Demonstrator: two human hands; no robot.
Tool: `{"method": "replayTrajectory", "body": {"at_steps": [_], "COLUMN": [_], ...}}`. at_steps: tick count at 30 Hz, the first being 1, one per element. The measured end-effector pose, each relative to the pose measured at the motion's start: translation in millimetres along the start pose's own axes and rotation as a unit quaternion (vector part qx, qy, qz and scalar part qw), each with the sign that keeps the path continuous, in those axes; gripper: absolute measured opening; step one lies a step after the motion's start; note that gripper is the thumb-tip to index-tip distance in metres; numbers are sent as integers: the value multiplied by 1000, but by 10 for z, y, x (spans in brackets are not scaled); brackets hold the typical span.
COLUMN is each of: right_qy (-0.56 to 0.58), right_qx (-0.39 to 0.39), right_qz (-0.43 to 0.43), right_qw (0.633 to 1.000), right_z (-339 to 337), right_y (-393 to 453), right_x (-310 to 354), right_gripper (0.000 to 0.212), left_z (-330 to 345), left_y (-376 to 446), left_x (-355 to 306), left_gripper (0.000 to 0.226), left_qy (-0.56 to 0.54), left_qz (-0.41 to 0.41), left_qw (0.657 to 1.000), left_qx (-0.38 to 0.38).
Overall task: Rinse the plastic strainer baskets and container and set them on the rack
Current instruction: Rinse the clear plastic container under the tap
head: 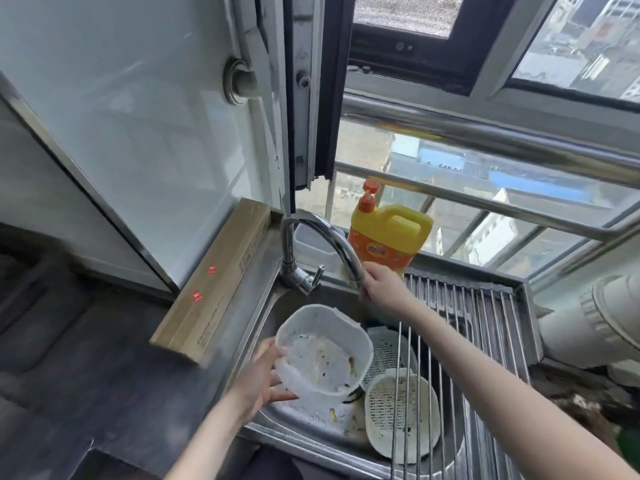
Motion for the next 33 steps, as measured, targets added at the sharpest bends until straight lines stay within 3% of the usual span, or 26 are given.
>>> {"method": "replayTrajectory", "body": {"at_steps": [2,4,8,10,12,14,17,20,24,28,33], "right_qy": [-5,-4,-17,-5,21,56,50,71,67,10,-33], "right_qx": [25,31,83,65,24,2,-11,-23,-54,-28,-61], "right_qz": [17,16,-7,-25,-28,-18,-18,-19,-45,-121,-157], "right_qw": [1000,999,996,998,999,998,999,997,995,992,985], "right_z": [230,377,583,587,540,502,480,477,454,552,617], "right_y": [55,89,62,50,57,64,72,63,83,167,362], "right_x": [-45,-54,-64,-72,-101,-144,-172,-190,-137,29,29], "right_gripper": [28,27,15,14,14,14,16,18,21,34,43], "left_z": [-46,-75,-194,-224,-161,-143,-263,-280,-302,-137,-123], "left_y": [-75,-127,-196,-207,-212,-161,-59,51,206,295,444], "left_x": [-3,-36,-45,-47,-106,-130,-75,45,251,314,250], "left_gripper": [42,57,87,93,95,95,85,72,38,37,36], "left_qy": [105,174,149,205,329,376,244,108,-90,-53,-3], "left_qz": [18,58,84,78,83,89,77,37,-59,-152,-147], "left_qw": [993,980,982,972,936,917,958,991,994,987,989], "left_qx": [-56,-75,-82,-87,-91,-104,-127,-66,-17,1,-25]}}
Point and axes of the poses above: each hand's wrist, its own y-axis towards the middle knuckle, its own z-axis out of the palm, x = y × z, the point moved 6 cm from there along y, towards the middle knuckle, and after that the axes turned 11 degrees about x, right-handed, at the moved point
